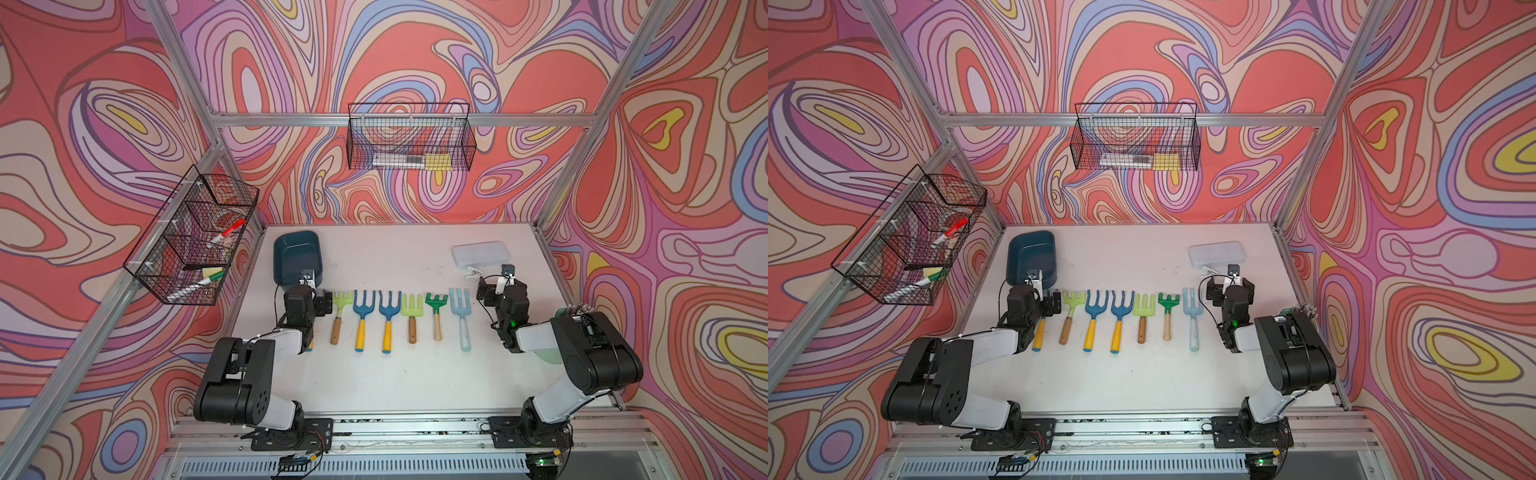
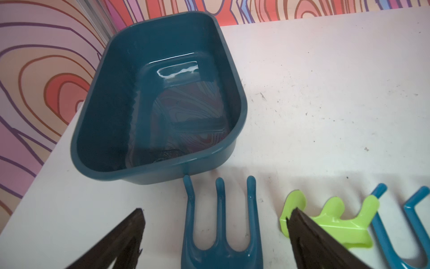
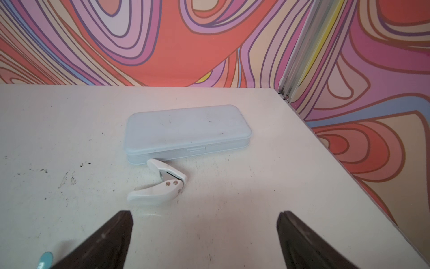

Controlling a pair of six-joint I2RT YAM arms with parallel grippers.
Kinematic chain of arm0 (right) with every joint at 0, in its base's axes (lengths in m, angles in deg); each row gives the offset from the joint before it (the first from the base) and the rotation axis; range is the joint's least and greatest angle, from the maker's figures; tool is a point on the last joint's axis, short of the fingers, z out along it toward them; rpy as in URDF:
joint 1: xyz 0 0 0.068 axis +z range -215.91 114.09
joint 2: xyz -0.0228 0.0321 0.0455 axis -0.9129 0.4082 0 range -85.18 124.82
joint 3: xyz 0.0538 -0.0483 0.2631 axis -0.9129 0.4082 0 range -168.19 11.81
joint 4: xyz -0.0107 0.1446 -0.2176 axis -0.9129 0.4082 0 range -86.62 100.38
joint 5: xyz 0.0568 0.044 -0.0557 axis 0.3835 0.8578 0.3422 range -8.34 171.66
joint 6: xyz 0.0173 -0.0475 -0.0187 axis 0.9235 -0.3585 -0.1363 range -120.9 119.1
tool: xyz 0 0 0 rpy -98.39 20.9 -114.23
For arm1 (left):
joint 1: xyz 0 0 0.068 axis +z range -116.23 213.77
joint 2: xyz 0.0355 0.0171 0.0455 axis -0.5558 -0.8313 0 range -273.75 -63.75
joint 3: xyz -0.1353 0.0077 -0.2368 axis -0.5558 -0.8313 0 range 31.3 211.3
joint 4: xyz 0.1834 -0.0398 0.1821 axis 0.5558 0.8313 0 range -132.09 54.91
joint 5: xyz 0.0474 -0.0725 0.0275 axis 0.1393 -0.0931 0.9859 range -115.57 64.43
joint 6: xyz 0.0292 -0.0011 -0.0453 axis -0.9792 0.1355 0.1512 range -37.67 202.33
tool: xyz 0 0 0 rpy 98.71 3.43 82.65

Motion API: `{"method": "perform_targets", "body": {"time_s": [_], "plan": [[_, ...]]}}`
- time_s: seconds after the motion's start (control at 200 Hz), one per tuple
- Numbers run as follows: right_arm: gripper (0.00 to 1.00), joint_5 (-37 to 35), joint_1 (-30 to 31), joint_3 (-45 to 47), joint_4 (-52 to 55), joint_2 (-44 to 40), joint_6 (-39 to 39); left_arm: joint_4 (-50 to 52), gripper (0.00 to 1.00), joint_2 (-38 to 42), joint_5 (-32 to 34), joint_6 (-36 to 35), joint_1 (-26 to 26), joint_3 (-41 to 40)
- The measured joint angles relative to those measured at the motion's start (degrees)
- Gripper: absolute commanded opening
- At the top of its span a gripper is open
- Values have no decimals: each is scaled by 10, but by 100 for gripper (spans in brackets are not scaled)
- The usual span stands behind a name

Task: Take the hand rake out of the storage box
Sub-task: Reset both arms

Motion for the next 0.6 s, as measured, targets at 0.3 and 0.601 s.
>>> {"method": "perform_targets", "body": {"time_s": [0.3, 0.601], "plan": [[98, 46, -6, 27, -76, 26, -10, -116, 100, -21, -35, -6, 12, -43], [98, 27, -6, 4, -66, 26, -3, -135, 99, -21, -9, -7, -1, -37]]}}
